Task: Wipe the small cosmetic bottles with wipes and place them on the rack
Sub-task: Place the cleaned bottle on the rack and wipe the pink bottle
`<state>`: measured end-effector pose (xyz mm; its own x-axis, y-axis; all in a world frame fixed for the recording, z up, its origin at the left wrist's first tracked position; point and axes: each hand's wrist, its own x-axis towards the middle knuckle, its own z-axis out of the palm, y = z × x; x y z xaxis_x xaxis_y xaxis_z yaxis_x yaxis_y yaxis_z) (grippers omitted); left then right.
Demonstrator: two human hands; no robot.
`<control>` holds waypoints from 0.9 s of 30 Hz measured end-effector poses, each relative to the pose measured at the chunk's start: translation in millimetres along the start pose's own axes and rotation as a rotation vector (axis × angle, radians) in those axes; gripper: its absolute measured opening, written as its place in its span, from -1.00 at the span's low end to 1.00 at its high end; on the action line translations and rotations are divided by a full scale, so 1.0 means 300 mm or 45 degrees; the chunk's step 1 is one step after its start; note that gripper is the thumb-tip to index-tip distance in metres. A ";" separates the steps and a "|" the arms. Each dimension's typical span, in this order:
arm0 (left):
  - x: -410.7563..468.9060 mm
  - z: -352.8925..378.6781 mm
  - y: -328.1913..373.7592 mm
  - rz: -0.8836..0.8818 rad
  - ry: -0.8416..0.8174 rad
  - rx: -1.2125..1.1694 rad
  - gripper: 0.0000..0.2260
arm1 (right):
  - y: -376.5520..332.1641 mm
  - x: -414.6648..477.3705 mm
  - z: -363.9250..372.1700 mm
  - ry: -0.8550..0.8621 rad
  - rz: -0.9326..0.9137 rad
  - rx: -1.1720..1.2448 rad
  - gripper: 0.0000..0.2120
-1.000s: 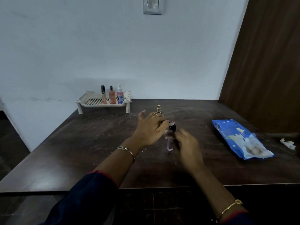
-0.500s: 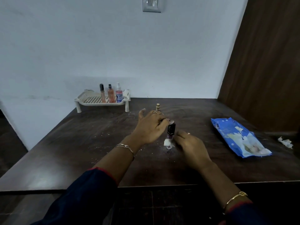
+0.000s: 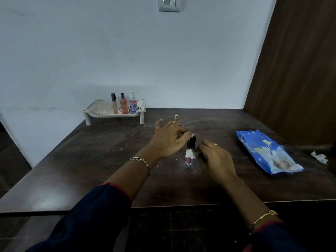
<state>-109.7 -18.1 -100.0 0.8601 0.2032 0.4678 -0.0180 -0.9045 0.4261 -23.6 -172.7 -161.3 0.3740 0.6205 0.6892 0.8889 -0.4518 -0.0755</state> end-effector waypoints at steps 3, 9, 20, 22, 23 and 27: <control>0.001 0.003 -0.003 0.002 0.008 0.025 -0.67 | 0.001 0.023 0.013 -0.022 0.327 0.360 -0.86; 0.000 0.009 -0.005 -0.008 0.015 0.039 -0.77 | -0.028 0.031 0.028 -0.015 0.921 1.321 -0.86; 0.012 0.007 -0.018 0.022 0.013 0.076 -0.87 | -0.010 0.038 0.026 -0.050 1.031 1.503 -0.89; 0.014 0.007 -0.017 0.028 0.015 0.079 -0.86 | -0.003 0.036 0.022 -0.076 1.056 1.512 -0.89; 0.015 0.007 -0.017 0.033 0.017 0.087 -0.86 | -0.001 0.037 0.020 -0.085 1.055 1.517 -0.89; 0.016 0.002 -0.015 0.040 -0.001 0.110 -0.87 | 0.002 0.037 0.016 -0.156 0.931 1.356 -0.89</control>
<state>-105.0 -13.2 -100.2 0.8602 0.1739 0.4793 -0.0012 -0.9394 0.3429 -17.6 -163.1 -157.1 0.8300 0.5280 0.1796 0.2204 -0.0147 -0.9753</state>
